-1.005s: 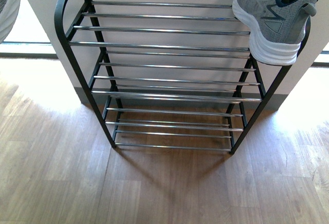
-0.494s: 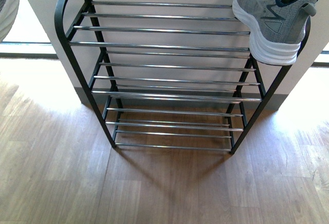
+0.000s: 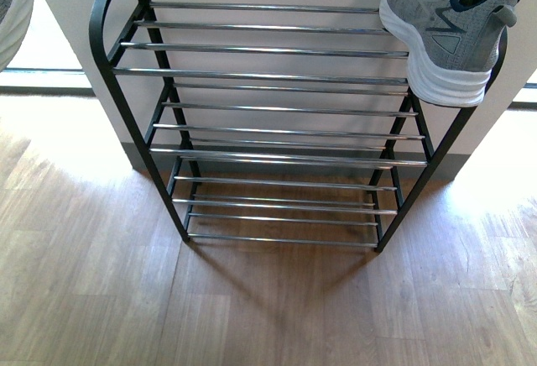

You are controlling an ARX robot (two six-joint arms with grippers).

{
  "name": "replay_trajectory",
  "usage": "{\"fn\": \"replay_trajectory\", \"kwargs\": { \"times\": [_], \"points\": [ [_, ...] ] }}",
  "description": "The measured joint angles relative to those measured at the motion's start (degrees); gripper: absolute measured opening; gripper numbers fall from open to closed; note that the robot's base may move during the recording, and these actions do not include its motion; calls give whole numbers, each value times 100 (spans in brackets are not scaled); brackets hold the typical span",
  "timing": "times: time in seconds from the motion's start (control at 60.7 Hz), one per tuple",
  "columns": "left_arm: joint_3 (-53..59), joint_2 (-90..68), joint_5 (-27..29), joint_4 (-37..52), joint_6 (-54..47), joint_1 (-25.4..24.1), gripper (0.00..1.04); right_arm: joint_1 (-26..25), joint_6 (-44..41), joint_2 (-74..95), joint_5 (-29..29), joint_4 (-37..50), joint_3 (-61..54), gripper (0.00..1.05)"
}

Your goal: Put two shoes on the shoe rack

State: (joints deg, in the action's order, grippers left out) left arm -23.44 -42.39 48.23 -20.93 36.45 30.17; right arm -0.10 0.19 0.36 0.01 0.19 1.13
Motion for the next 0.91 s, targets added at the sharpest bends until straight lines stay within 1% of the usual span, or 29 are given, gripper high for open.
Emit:
{"fn": "replay_trajectory", "kwargs": {
  "times": [0.181,0.231,0.247,0.297,0.33,0.346,0.395,0.428,0.478,0.56,0.659,0.676,0.758,0.906],
  "points": [
    [0,0,0,0,-2,0,2,0,-2,0,0,0,0,62],
    [22,24,-76,105,-81,-13,2,0,0,0,0,0,0,68],
    [66,26,-205,308,-153,-39,2,0,0,0,0,0,0,72],
    [94,-31,-509,710,-267,-94,2,0,0,0,2,0,0,79],
    [57,-221,-780,1047,-315,-170,2,0,-2,0,0,0,0,86],
    [39,-284,-855,1113,-323,-197,2,0,0,0,-2,0,0,88],
    [-105,-669,-1311,1414,-326,-356,2,0,0,0,0,0,0,96],
    [-208,-944,-1576,1624,-323,-472,2,0,0,0,0,0,0,97],
    [-426,-1456,-1996,1965,-328,-669,2,0,0,0,0,0,0,95],
    [-887,-2339,-2529,2393,-334,-960,2,0,0,0,0,0,0,96],
    [-1539,-3383,-3136,2686,-181,-1132,2,0,0,0,0,0,0,96],
    [-1742,-3663,-3257,2732,-98,-1134,2,0,-2,-2,0,0,0,96],
    [-2341,-4402,-3499,2745,35,-1093,2,0,0,-2,0,0,0,96],
    [-3888,-6024,-3919,2487,518,-772,2,0,0,-2,0,0,0,96]
  ]
}}
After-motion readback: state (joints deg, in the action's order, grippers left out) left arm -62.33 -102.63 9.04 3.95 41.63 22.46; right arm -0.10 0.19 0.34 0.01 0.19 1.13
